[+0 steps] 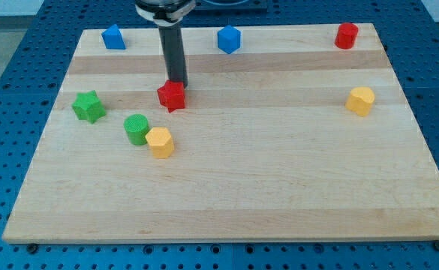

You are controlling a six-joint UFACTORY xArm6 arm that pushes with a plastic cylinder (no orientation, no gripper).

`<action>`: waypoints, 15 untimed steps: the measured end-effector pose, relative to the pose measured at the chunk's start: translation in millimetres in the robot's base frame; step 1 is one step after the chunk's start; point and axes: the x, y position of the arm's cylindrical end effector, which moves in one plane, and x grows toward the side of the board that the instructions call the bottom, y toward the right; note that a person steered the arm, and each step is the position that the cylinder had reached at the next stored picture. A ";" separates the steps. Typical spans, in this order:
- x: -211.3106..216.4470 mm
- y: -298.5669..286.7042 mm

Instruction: Move the red star to the bottom left of the board

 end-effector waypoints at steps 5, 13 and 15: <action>27.3 12.5; 127.1 -50.3; 136.0 -98.4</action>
